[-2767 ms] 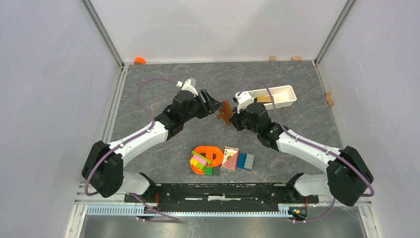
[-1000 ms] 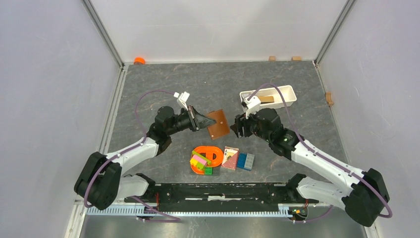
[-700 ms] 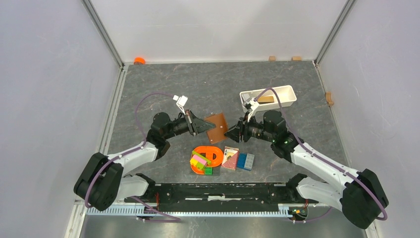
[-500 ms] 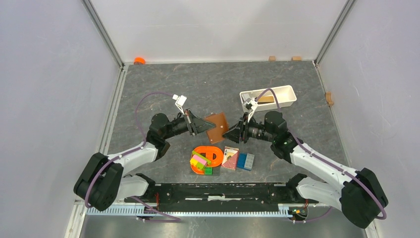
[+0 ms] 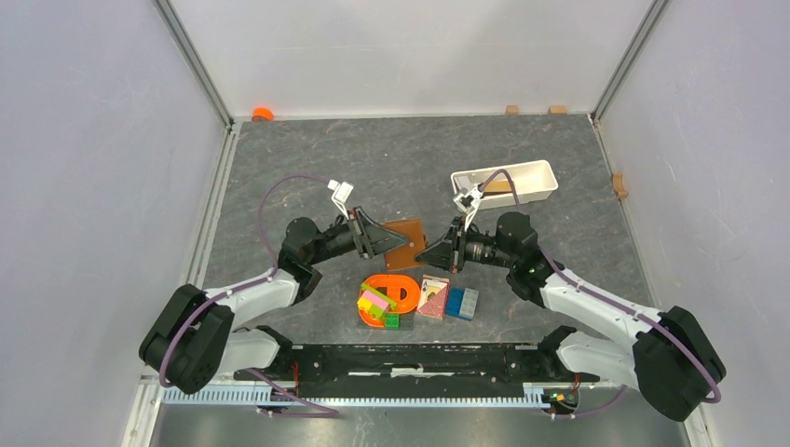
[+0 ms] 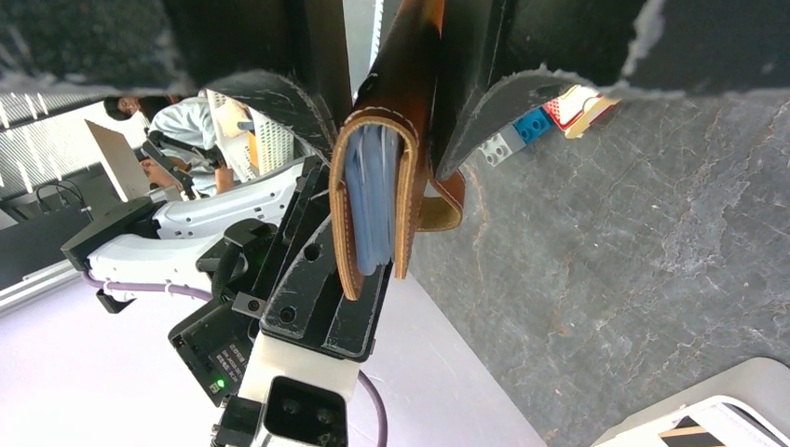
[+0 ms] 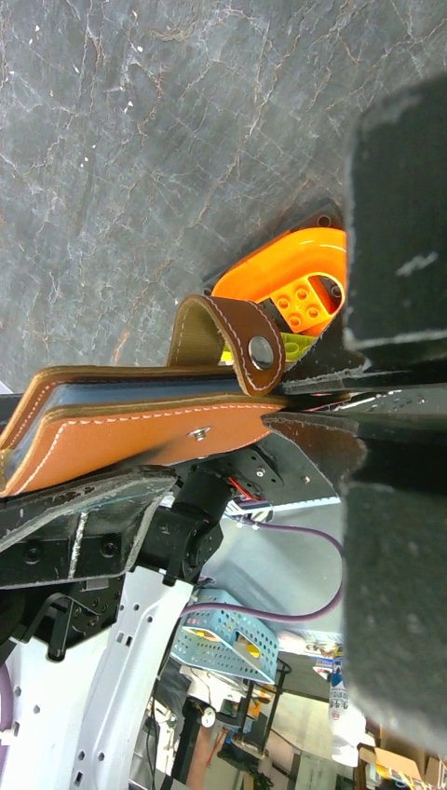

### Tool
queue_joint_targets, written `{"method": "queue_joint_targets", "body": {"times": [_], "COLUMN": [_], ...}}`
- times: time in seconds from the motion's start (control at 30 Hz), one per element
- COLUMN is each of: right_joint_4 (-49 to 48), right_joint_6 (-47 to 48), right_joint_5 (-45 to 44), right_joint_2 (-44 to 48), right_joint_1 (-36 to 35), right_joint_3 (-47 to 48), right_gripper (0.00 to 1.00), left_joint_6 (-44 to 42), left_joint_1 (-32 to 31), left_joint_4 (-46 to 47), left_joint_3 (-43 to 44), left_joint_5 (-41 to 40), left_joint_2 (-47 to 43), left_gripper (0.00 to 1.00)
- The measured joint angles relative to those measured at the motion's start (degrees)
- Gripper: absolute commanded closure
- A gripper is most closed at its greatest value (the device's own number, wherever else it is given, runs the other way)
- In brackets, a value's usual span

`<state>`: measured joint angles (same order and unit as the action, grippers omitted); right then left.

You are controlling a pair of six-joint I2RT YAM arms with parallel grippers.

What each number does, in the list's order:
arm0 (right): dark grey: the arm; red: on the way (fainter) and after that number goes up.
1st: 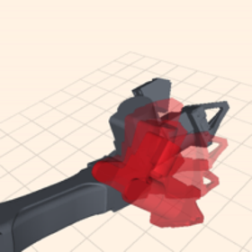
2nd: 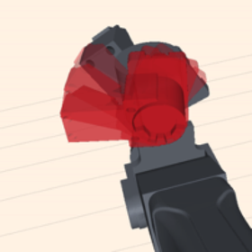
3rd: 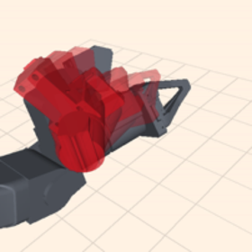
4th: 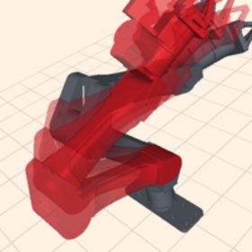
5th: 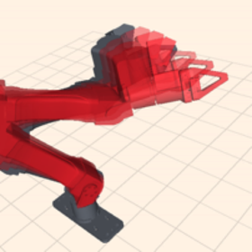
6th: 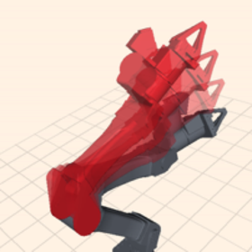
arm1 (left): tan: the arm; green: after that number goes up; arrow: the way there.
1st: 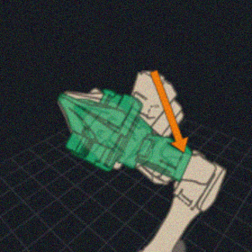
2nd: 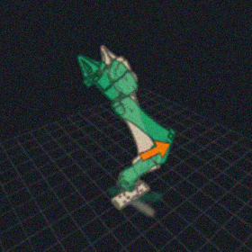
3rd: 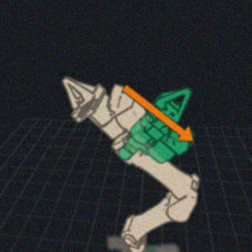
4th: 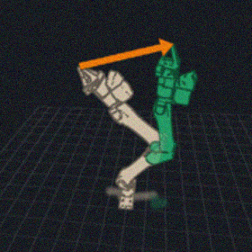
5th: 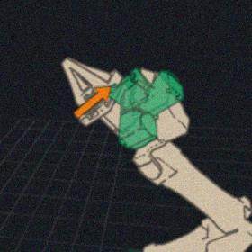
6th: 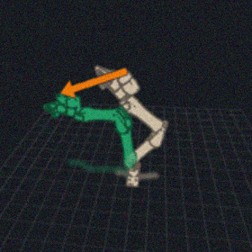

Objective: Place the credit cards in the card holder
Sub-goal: Close the card holder at the center of the board.

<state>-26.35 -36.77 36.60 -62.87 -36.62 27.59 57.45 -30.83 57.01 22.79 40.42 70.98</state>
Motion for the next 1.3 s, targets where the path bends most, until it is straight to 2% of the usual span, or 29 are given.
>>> {"method": "queue_joint_targets", "body": {"times": [0.07,0.1,0.2,0.33,0.43,0.67,0.97,1.3], "right_joint_4": [-0.02,0.09,1.38,7.58,12.22,18.93,19.74,20.55], "right_joint_6": [0.00,0.04,0.76,3.91,6.45,8.04,7.56,7.69], "right_joint_5": [0.00,-0.04,-0.50,-4.11,-9.51,-19.43,-20.61,-20.22], "right_joint_2": [-0.17,-0.26,-0.20,0.74,3.13,5.18,4.28,1.62], "right_joint_1": [-0.02,-0.02,-0.13,-0.46,0.04,0.37,-0.85,-3.52], "right_joint_3": [0.00,0.00,0.07,1.62,2.34,4.44,5.29,5.75], "right_gripper": [0.95,0.93,0.84,0.62,0.56,0.52,0.52,0.66], "left_joint_6": [-0.04,-0.04,-0.94,-1.95,-3.13,-6.25,-7.74,-8.52], "left_joint_1": [-0.48,-0.59,-0.66,-1.18,-1.57,-2.08,-2.43,-2.43], "left_joint_4": [-0.26,-0.44,-1.77,-5.44,-9.57,-16.17,-21.20,-23.34], "left_joint_3": [0.00,0.00,0.00,0.00,-0.02,-0.02,-0.02,-0.02], "left_joint_5": [-0.50,-0.85,-2.23,-4.37,-5.25,-7.15,-8.72,-10.27], "left_joint_2": [0.00,0.02,0.59,0.46,-1.05,-5.01,-5.46,-5.84], "left_gripper": [0.74,0.82,0.97,0.98,0.98,0.98,0.98,0.98]}}
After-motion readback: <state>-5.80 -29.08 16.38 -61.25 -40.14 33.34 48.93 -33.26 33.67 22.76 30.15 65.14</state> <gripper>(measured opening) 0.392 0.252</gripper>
